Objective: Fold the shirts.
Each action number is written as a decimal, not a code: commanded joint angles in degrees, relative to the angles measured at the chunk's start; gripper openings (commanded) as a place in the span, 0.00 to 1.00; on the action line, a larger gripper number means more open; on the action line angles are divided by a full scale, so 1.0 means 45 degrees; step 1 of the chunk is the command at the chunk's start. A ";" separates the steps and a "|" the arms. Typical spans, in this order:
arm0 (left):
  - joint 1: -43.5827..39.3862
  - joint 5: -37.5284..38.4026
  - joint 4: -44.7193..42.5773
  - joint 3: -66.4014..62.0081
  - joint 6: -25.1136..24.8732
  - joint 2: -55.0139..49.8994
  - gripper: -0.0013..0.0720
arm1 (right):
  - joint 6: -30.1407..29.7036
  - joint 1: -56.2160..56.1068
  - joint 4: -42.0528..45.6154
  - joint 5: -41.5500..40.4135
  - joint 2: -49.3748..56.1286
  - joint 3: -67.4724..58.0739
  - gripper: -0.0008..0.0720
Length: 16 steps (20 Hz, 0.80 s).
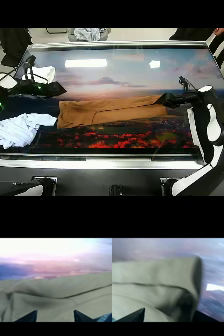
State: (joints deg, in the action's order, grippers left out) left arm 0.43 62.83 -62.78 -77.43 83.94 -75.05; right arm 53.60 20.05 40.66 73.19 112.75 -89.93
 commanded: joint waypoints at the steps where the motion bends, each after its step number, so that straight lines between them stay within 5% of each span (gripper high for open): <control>1: -0.0559 -0.0010 0.0000 -0.0019 0.0005 0.0593 0.76 | 0.0199 -0.0481 -0.0573 0.0092 0.0529 0.0005 0.99; 2: -0.0675 -0.0010 0.0000 -0.0015 0.0005 0.0597 0.76 | 0.0199 -0.0627 -0.0559 0.0136 0.0529 0.0005 0.97; 3: -0.0777 -0.0010 -0.0005 -0.0015 0.0005 0.0588 0.76 | 0.0180 -0.0777 -0.0549 0.0146 0.0529 0.0005 0.84; 6: -0.1044 -0.0015 -0.0005 -0.0010 0.0005 0.0563 0.76 | 0.0044 -0.0952 -0.0447 0.0559 0.0437 0.0000 0.09; 8: -0.1321 -0.0180 0.0000 0.0034 0.0019 0.0384 0.72 | -0.0257 -0.0928 -0.0447 0.0767 -0.0015 -0.0005 0.08; 10: -0.1889 -0.0806 0.0238 0.0325 0.0015 0.0000 0.13 | -0.0301 -0.0957 -0.0457 0.0865 -0.0923 -0.0005 0.08; 11: -0.2268 -0.1365 0.0641 0.0588 0.0015 -0.0238 0.07 | -0.0301 -0.0957 -0.0457 0.0986 -0.1515 -0.0005 0.08; 16: -0.4945 -0.3439 0.4415 0.1127 0.0010 -0.2924 0.07 | 0.1156 -0.1282 0.0816 0.2011 -0.4702 0.0000 0.08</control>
State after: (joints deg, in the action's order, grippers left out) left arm -15.55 52.86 -52.88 -73.30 84.01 -82.04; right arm 54.52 15.25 40.01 79.50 98.72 -89.91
